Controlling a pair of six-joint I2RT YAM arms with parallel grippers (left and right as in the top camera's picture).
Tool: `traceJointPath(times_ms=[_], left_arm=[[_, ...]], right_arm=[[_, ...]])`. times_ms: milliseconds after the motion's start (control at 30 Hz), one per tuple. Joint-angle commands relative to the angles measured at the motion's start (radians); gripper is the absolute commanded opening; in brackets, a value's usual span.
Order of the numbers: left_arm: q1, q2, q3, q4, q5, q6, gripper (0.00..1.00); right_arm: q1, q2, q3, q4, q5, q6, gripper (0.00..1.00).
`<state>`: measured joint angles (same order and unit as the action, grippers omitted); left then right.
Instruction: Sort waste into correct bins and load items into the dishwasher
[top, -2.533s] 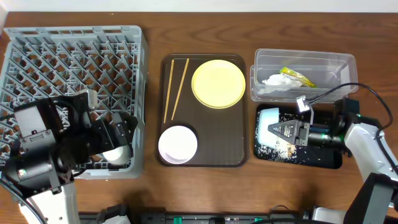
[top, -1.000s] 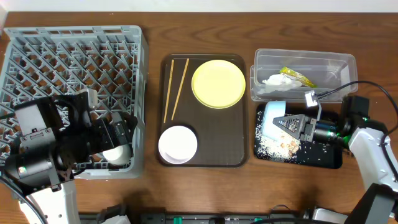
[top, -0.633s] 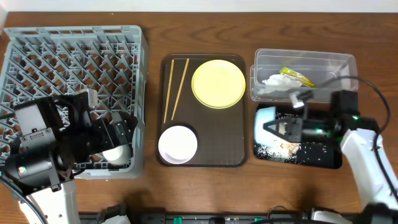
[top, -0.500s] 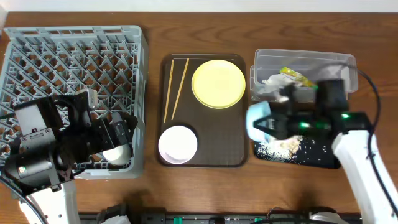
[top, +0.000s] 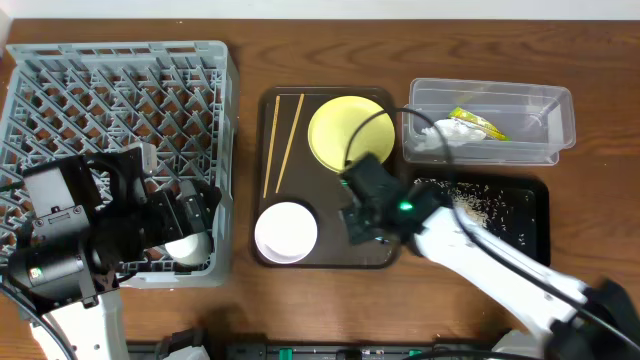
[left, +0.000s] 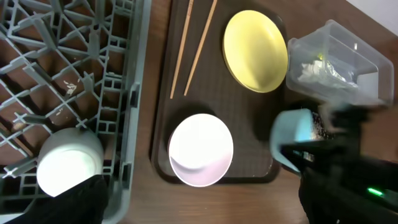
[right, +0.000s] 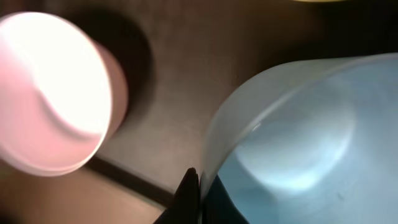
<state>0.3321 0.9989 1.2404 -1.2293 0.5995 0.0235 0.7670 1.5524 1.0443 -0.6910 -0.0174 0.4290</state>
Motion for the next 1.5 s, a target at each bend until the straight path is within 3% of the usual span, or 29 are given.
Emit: traceJointPath(times_ms=[0, 100, 133, 200, 233, 433, 467, 533, 800, 1167, 1467], left_arm=[[0.003, 0.001, 0.011, 0.0, 0.01, 0.01, 0.98], [0.003, 0.001, 0.011, 0.0, 0.01, 0.01, 0.98], [0.003, 0.001, 0.011, 0.0, 0.01, 0.01, 0.98], [0.003, 0.001, 0.011, 0.0, 0.01, 0.01, 0.98], [0.002, 0.001, 0.011, 0.0, 0.01, 0.01, 0.98], [0.003, 0.001, 0.011, 0.0, 0.01, 0.01, 0.98], [0.003, 0.001, 0.011, 0.0, 0.01, 0.01, 0.98], [0.003, 0.001, 0.011, 0.0, 0.01, 0.01, 0.98], [0.003, 0.001, 0.011, 0.0, 0.01, 0.01, 0.98], [0.003, 0.001, 0.011, 0.0, 0.01, 0.01, 0.98], [0.003, 0.001, 0.011, 0.0, 0.01, 0.01, 0.98]], right_arm=[[0.044, 0.073, -0.001, 0.055, 0.079, 0.026, 0.01], [0.062, 0.115, 0.0, 0.099, 0.072, 0.026, 0.03], [0.065, 0.124, 0.0, 0.105, 0.072, 0.026, 0.11], [0.064, 0.129, 0.0, 0.104, 0.072, 0.026, 0.5], [0.065, 0.124, 0.003, 0.097, 0.072, 0.026, 0.57], [0.064, -0.007, 0.066, 0.05, 0.058, -0.008, 0.61], [0.064, -0.047, 0.077, 0.051, 0.058, -0.029, 0.66], [0.065, -0.114, 0.095, 0.052, 0.062, -0.043, 0.99], [0.063, -0.322, 0.108, 0.029, 0.073, -0.048, 0.99], [0.023, -0.641, 0.1, -0.195, 0.437, -0.083, 0.98], [-0.002, -0.85, -0.085, -0.151, 0.537, -0.123, 0.99]])
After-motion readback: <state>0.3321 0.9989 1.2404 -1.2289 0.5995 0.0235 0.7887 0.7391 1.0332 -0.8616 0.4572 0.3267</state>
